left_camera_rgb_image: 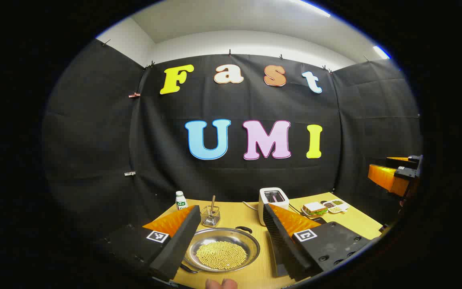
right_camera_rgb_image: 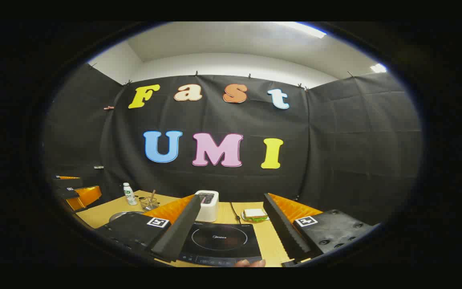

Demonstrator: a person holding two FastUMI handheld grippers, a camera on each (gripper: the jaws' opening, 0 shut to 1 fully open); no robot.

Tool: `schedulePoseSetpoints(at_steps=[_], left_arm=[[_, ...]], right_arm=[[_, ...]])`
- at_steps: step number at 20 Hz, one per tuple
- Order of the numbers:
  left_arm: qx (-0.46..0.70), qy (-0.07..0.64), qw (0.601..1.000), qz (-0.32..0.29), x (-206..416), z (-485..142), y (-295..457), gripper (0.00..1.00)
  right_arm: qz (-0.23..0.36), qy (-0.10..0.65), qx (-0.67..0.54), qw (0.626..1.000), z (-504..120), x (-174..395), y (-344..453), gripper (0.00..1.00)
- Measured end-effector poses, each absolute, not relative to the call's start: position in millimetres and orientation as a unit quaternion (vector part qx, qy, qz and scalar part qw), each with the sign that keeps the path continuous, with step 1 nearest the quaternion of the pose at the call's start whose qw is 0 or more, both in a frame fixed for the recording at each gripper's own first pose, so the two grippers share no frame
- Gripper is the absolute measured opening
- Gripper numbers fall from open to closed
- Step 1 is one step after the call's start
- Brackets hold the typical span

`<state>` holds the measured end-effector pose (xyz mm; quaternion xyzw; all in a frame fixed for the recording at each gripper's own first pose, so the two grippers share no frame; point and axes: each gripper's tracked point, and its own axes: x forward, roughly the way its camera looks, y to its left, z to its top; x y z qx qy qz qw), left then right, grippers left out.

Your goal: First push the handle of the pot to place it horizontally, then grasp the pot with both hands and set it on the induction cooktop.

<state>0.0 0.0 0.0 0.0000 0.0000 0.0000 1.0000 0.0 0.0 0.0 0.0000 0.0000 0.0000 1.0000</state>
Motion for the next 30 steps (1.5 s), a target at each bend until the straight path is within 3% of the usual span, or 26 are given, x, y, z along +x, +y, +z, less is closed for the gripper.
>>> schedulePoseSetpoints(at_steps=[26, 27, 30], left_arm=[[0.007, -0.001, 1.0, -0.001, 0, 0, 6, 0.97], [0.004, 0.001, 1.0, 0.004, 1, 0, 8, 0.94], [-0.001, 0.004, 1.0, 0.013, 0, 0, 14, 0.45]], right_arm=[[-0.005, -0.009, -0.004, 1.0, 6, 1, 0, 0.96], [-0.005, -0.009, -0.005, 1.0, 5, 1, 0, 0.98], [-0.002, -0.011, -0.005, 1.0, 8, 1, 2, 0.98]])
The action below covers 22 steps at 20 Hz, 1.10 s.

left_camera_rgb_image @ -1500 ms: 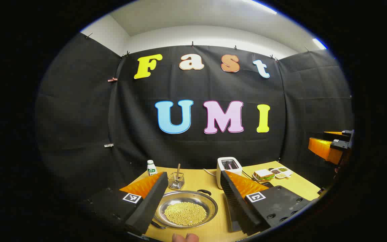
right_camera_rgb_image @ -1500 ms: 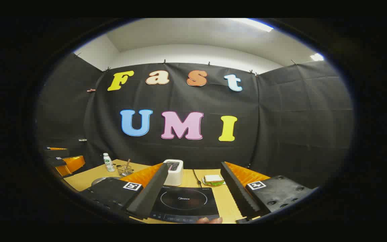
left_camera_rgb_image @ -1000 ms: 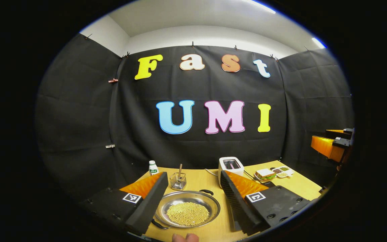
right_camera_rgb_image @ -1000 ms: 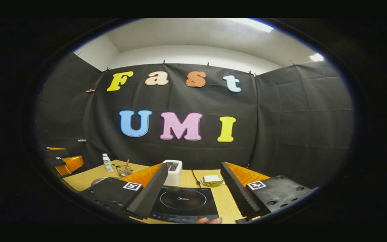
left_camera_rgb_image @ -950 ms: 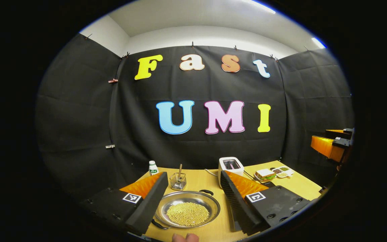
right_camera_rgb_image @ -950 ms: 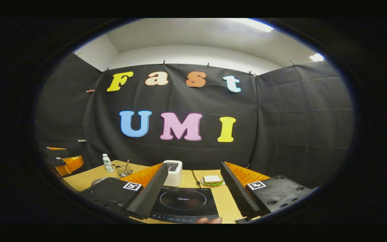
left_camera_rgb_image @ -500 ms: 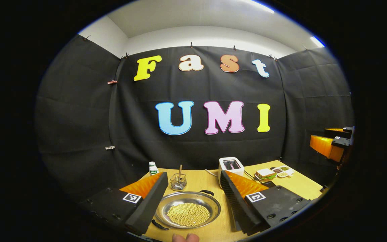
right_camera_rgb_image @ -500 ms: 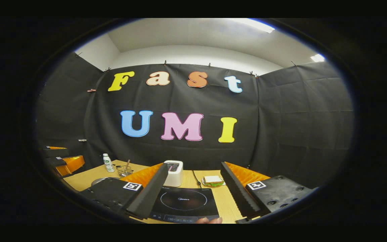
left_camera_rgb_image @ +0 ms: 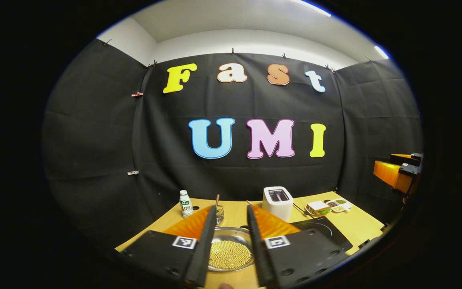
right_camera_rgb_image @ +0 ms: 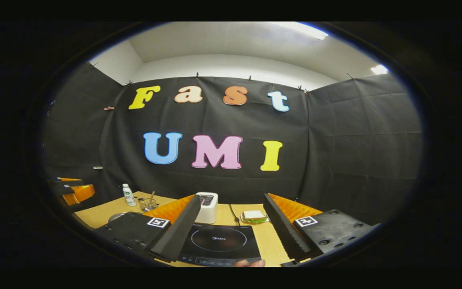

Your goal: First push the handle of the pot to place it horizontally, then grasp the pot with both hands and set it on the induction cooktop.

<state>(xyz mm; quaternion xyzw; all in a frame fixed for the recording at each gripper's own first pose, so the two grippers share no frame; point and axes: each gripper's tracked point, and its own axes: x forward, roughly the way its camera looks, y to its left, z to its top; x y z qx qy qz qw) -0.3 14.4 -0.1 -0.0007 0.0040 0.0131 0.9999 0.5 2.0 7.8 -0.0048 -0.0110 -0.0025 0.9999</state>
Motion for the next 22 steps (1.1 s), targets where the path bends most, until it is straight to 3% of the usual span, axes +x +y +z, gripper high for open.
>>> schedulePoseSetpoints(at_steps=[2, 4, 14, 22], left_arm=[[0.0, 0.011, 1.0, -0.003, -2, -3, 11, 0.12], [-0.001, 0.021, 0.999, -0.027, -2, -9, 3, 0.05], [0.029, 0.165, 0.983, -0.08, -9, -88, -17, 0.05], [0.013, 0.335, 0.935, -0.118, -33, -186, -16, 0.05]], right_arm=[[0.0, -0.012, -0.004, 1.0, 8, 1, 4, 0.98], [0.002, -0.012, -0.007, 1.0, 8, 1, 5, 0.98], [0.007, -0.007, -0.021, 1.0, 2, 0, 8, 0.96], [0.006, 0.006, -0.02, 1.0, -8, 0, 10, 0.96]])
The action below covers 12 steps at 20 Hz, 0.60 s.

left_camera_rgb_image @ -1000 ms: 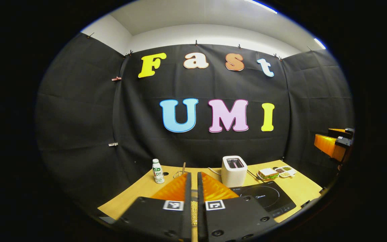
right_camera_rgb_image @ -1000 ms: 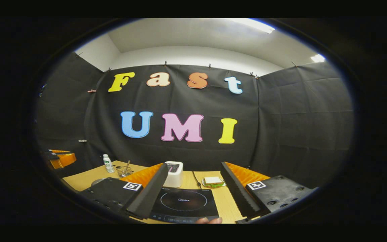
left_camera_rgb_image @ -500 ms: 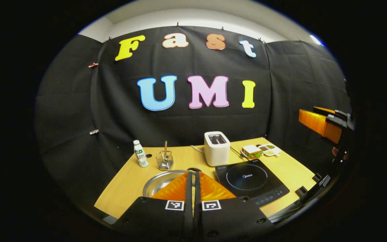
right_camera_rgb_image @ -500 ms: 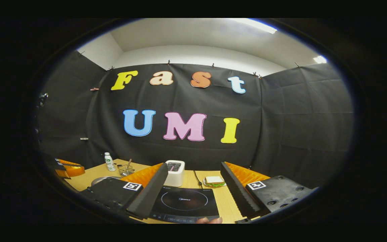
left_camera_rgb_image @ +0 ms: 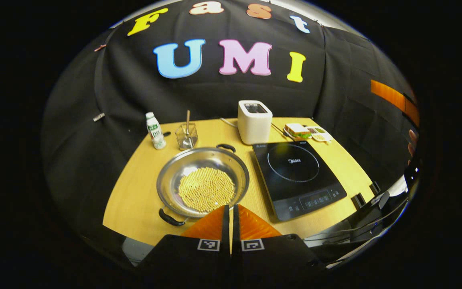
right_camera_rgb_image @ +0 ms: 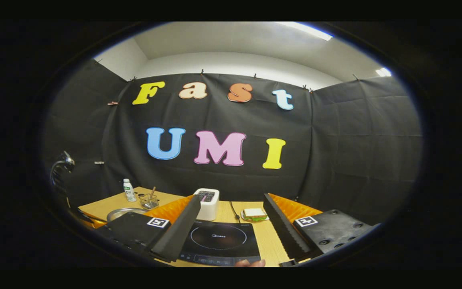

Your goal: First push the handle of the pot to place it horizontally, then grasp the pot with both hands and set it on the induction cooktop.

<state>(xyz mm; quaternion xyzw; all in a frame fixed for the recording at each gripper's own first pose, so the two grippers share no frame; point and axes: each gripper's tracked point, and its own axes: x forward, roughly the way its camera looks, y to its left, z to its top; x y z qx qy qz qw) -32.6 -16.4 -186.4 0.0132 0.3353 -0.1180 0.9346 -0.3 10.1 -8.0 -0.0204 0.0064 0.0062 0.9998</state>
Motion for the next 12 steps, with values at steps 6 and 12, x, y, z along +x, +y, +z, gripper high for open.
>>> schedulePoseSetpoints(at_steps=[6, 12], left_arm=[[0.004, 0.44, 0.889, -0.126, -46, -247, 4, 0.05], [-0.022, 0.519, 0.841, -0.15, -39, -294, 20, 0.05]], right_arm=[[0.011, 0.014, -0.02, 1.0, -15, -2, 14, 0.98], [0.005, 0.025, -0.023, 0.999, -23, -2, 10, 0.96]])
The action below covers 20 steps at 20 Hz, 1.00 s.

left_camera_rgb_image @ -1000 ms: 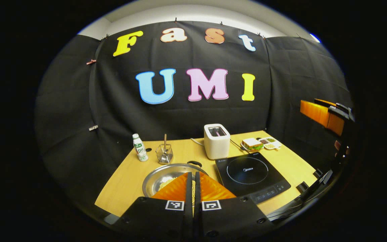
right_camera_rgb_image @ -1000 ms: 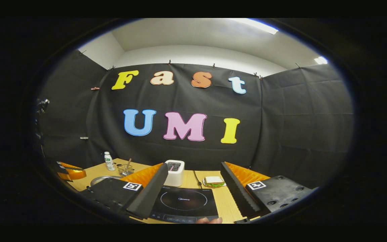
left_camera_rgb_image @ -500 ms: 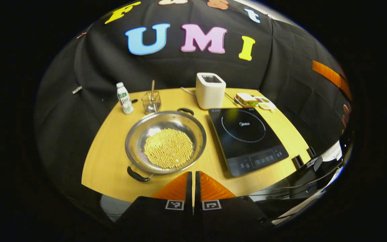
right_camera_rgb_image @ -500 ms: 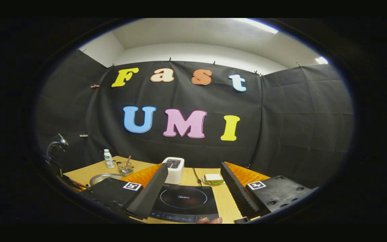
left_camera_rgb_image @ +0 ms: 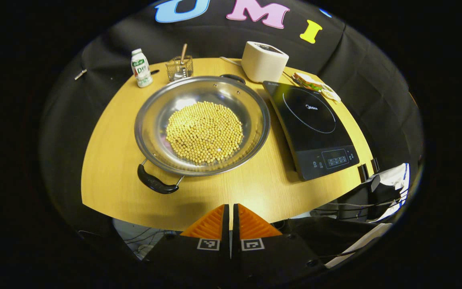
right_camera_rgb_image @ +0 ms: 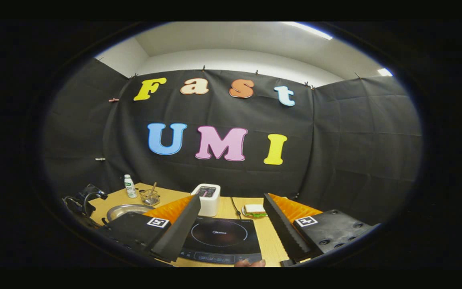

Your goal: First push the handle of the pot to place it horizontally, then grasp the pot with both hands and set it on the induction cooktop.

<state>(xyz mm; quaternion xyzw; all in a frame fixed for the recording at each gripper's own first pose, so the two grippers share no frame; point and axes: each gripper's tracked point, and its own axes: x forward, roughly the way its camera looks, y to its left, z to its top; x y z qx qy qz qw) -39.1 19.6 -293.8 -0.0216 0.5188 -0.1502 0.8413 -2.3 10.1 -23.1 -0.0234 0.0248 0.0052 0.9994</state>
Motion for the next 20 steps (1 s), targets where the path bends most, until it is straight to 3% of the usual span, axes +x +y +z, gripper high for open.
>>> schedulePoseSetpoints(at_steps=[12, 20], left_arm=[[0.013, 0.56, 0.817, -0.141, 4, -324, 68, 0.05], [0.011, 0.551, 0.825, -0.122, 20, -322, 101, 0.05]], right_arm=[[-0.016, 0.037, -0.026, 0.999, -34, 5, 2, 0.96], [-0.017, 0.042, -0.026, 0.999, -38, 16, 11, 0.98]])
